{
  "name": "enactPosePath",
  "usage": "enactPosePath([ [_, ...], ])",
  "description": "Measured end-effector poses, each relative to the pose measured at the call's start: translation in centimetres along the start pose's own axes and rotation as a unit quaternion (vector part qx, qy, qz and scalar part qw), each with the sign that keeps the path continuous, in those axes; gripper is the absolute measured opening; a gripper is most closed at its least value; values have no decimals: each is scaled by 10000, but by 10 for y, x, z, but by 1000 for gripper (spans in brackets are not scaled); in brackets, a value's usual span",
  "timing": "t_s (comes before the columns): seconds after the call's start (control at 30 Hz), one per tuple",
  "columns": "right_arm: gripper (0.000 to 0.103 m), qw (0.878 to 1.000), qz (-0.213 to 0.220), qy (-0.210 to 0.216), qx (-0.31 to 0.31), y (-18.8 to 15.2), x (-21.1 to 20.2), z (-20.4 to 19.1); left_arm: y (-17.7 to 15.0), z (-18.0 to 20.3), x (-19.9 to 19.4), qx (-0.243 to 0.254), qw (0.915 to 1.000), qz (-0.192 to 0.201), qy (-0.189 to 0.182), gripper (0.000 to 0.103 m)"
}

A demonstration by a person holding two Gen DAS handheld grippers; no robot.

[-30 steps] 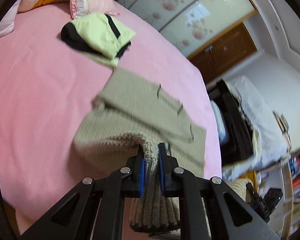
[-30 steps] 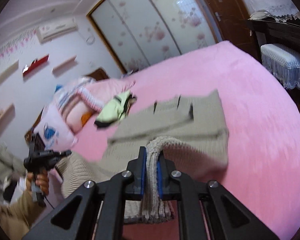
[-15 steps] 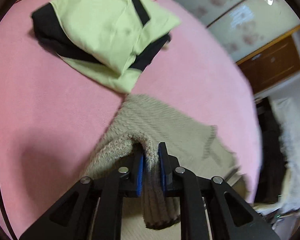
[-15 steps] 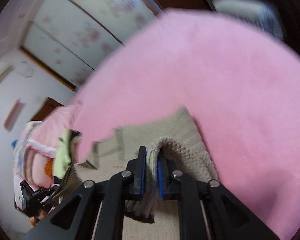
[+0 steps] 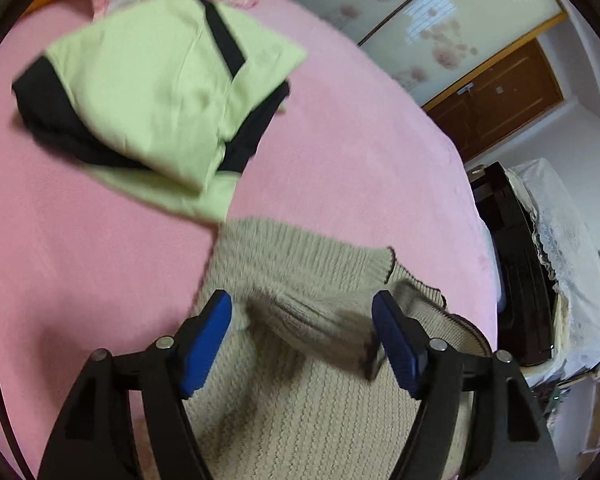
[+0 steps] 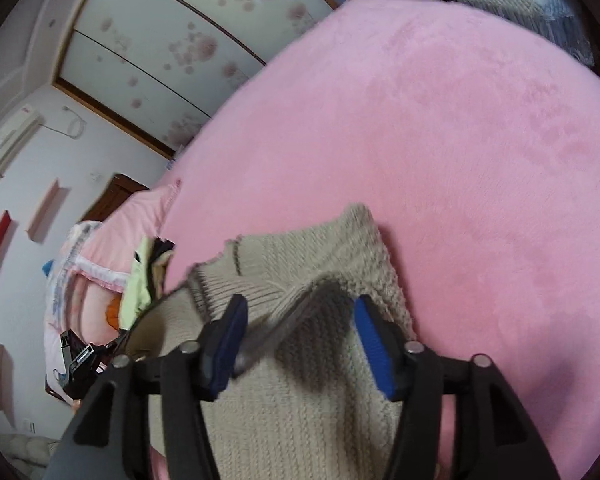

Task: Fold large clothes
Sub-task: 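Lift the hem with both tools and fold it toward the collar, then lay the hem down over the collar and open both tools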

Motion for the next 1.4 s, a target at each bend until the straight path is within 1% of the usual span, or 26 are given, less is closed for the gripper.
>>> enactPosePath([
  [0.07,59,9993,180,-108,-297,4,-7,-5,4,1,0,155,9997,22,181,72],
  [0.13,59,9960,217,-416,-755,5,-5,-11,4,1,4,303,9990,-28,323,72],
  [0.27,59,9823,139,-996,-1581,1,9,-18,1,0,12,755,9954,-29,596,72],
  [0.37,59,9710,91,-1307,-1998,-1,23,-20,-2,-1,16,843,9950,-3,539,72],
  [0.47,59,9636,50,-1506,-2210,-1,33,-21,0,-4,19,709,9970,61,293,72],
  [0.57,59,9568,79,-1765,-2311,2,42,-18,5,-3,8,748,9968,249,157,72],
  [0.63,59,9557,91,-1936,-2217,7,50,-13,9,-2,0,846,9957,365,129,72],
  [0.7,59,9566,53,-2087,-2032,11,56,-3,13,0,-4,986,9938,461,204,73],
  [0.87,59,9585,-24,-2330,-1644,16,68,15,10,10,5,1507,9867,393,468,73],
  [0.93,59,9567,-50,-2430,-1602,15,72,19,8,12,15,1711,9820,360,712,73],
  [1.0,59,9548,-54,-2503,-1604,13,74,20,6,8,29,1863,9758,306,1106,73],
  [1.03,59,9537,-35,-2543,-1608,12,75,21,6,4,37,1894,9721,257,1361,73],
  [1.07,59,9534,-30,-2558,-1602,11,75,21,7,-2,46,1889,9680,204,1638,73],
  [1.13,59,9525,-9,-2596,-1593,11,76,24,10,-13,60,1819,9611,154,2070,73],
  [1.2,58,9519,4,-2628,-1576,10,77,27,15,-24,71,1747,9540,166,2429,73],
  [1.3,59,9523,26,-2653,-1510,11,77,32,22,-35,81,1674,9449,178,2808,73],
  [1.4,59,9557,52,-2605,-1370,13,77,38,26,-41,87,1629,9380,140,3055,74],
])
Point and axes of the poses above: each gripper's, at about its wrist camera, not at the fingertips, and x roughly the way its jaws point, z to its right, y to its top, the point moved 10 cm from there along x, roughly the way its jaws point, and after that the axes turned 2 degrees about -y, right-handed, at the moved point
